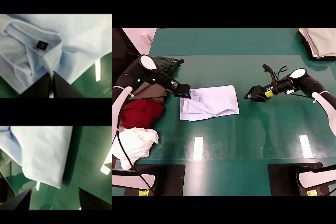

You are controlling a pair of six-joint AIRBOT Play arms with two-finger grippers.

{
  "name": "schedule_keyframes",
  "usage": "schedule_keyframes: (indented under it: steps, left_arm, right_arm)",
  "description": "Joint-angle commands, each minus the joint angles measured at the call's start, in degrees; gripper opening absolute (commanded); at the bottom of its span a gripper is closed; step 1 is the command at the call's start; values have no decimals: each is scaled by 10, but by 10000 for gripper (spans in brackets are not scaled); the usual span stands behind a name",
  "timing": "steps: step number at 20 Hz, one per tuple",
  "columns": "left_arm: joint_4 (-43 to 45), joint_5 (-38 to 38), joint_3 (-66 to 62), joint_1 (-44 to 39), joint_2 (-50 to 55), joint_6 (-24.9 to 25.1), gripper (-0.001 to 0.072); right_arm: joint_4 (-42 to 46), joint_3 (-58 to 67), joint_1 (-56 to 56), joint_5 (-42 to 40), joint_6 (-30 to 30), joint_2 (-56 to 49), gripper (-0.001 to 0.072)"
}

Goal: Fold the shirts.

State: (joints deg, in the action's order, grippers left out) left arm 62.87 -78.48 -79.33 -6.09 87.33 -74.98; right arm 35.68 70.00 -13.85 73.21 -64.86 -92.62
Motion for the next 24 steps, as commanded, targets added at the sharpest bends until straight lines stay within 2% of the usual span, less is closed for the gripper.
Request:
schedule_keyframes:
  steps: [1,2,3,4,7,10,11,12,13,17,22,23,24]
  left_arm:
    - [59,-141,-1,-1,-41,-3,25]
    - [69,-178,-1,-1,-46,-11,83]
    - [76,-194,-1,-1,-49,-28,409]
    - [81,-195,0,-1,-49,-38,633]
    - [86,-163,17,-1,-49,-41,623]
    - [71,-77,13,-1,-59,-49,621]
    - [57,-54,11,-1,-65,-55,525]
    - [44,-33,10,-1,-74,-53,255]
    - [33,-16,9,-1,-82,-43,23]
    - [25,31,9,-1,-112,-40,24]
    - [26,24,9,-1,-116,-40,24]
    - [26,24,9,-1,-116,-40,24]
    - [26,24,9,-1,-116,-40,24]
  right_arm:
    - [0,0,13,0,-3,0,649]
    - [-1,0,16,-5,-3,0,649]
    - [-1,0,17,-15,-6,0,649]
    - [-1,0,17,-23,-6,0,650]
    - [-1,0,16,-30,-6,0,659]
    - [-13,2,15,-52,-6,-14,658]
    - [-20,9,14,-46,-6,-28,658]
    - [-22,20,7,-41,-6,-47,658]
    - [-26,32,0,-40,-6,-65,659]
    - [-67,111,-56,-36,-7,-153,658]
    - [-137,197,-137,-27,-7,-239,654]
    - [-136,205,-150,-28,-7,-244,631]
    - [-136,208,-160,-32,-6,-244,533]
